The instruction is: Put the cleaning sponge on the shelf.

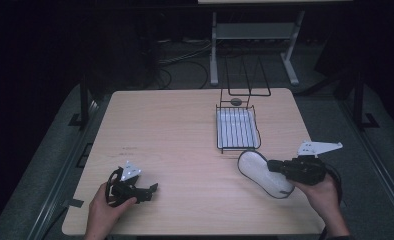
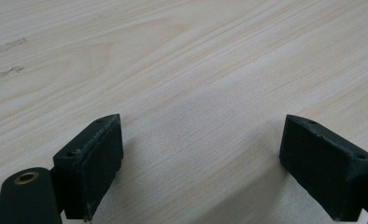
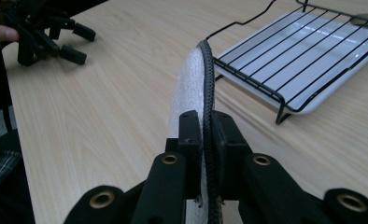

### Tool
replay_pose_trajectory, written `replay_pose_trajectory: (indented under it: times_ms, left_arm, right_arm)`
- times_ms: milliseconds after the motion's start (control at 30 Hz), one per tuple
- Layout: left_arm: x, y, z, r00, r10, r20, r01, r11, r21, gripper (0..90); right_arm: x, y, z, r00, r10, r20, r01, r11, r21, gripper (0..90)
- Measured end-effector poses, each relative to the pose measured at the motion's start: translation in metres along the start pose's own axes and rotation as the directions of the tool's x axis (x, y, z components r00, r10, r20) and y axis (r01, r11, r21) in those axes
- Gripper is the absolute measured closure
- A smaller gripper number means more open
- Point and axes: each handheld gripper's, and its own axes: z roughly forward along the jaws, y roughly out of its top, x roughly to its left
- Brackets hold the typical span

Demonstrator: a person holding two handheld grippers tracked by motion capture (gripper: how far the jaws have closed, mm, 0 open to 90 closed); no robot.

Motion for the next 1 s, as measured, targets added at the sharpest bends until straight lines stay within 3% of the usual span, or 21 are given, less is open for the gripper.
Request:
replay_pose_trajectory:
  times_ms: [667, 1000]
  left_arm:
    - [0.000, 0.001, 0.000, 1.0000, -0.003, -0.003, 0.003, 1.0000, 0.002, 12.7]
    - [0.000, 0.001, 0.000, 1.0000, 0.001, -0.003, -0.001, 1.0000, 0.004, 12.7]
  right_arm:
    - [-0.020, 0.029, -0.001, 0.9988, 0.017, 0.045, -0.014, 0.9977, -0.066, 83.3]
    - [-0.033, 0.044, 0.008, 0.9976, 0.033, 0.061, -0.028, 0.9957, -0.089, 83.2]
